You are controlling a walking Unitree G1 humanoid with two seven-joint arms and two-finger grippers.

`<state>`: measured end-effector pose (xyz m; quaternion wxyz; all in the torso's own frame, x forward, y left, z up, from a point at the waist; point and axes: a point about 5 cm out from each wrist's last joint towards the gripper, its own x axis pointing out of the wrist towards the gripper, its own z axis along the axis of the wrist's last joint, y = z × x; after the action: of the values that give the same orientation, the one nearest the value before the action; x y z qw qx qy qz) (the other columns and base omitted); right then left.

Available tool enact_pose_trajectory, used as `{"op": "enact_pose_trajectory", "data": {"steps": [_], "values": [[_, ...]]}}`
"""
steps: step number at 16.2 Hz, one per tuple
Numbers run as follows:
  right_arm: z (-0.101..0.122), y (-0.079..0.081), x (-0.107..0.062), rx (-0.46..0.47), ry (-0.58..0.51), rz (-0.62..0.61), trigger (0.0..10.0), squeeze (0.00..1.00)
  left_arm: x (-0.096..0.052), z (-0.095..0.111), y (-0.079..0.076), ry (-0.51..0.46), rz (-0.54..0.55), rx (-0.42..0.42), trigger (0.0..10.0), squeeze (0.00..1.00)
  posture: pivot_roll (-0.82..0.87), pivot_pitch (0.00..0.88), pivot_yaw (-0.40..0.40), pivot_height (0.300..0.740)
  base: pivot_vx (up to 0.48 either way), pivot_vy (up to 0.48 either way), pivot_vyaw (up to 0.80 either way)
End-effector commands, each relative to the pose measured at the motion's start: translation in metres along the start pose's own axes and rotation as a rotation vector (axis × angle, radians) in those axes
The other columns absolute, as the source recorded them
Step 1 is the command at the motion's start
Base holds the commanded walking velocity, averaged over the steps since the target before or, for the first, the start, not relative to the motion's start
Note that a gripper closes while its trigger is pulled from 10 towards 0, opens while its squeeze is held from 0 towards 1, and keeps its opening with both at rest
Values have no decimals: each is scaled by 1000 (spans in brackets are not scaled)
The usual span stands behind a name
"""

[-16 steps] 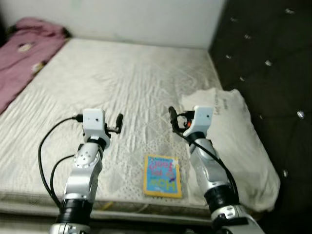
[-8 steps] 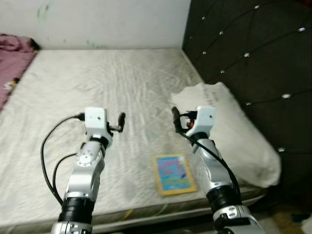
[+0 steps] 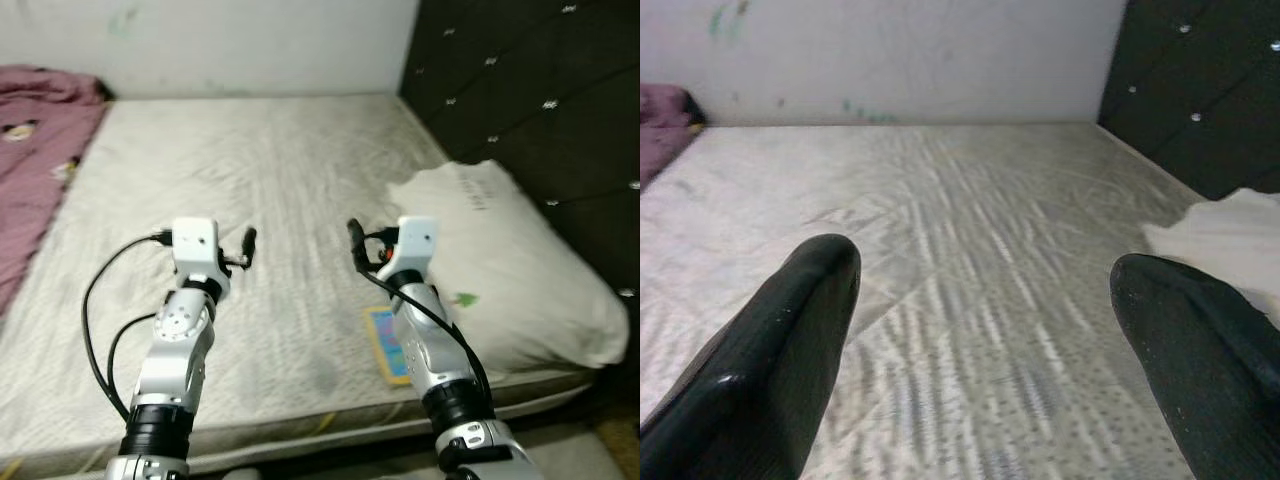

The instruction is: Clean up the room

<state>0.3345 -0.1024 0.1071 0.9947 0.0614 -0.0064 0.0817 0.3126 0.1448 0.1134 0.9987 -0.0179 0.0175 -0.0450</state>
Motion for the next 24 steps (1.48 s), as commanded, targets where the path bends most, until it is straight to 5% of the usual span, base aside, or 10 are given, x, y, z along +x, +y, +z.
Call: {"op": "enact_pose_trajectory", "data": {"steps": [1, 14, 19, 24], "values": [[3, -10, -1, -21, -13, -18, 10000, 0, 2, -1, -10, 7, -28, -19, 10000, 0, 45, 0, -14, 740, 0, 480, 800], [0, -11, -1, -13, 5, -26, 10000, 0, 3, 0, -10, -2, -27, -21, 10000, 0, 49, 0, -12, 740, 0, 477, 123], [-1, -11, 0, -19, 13, -23, 10000, 0, 2, 0, -7, -17, 0, -51, 10000, 0, 47, 0, -18, 740, 0, 0, 0], [1, -10, 1, -33, 8, -13, 10000, 0, 2, -1, -5, -10, 6, -53, 10000, 0, 47, 0, -22, 740, 0, 480, 0]]}}
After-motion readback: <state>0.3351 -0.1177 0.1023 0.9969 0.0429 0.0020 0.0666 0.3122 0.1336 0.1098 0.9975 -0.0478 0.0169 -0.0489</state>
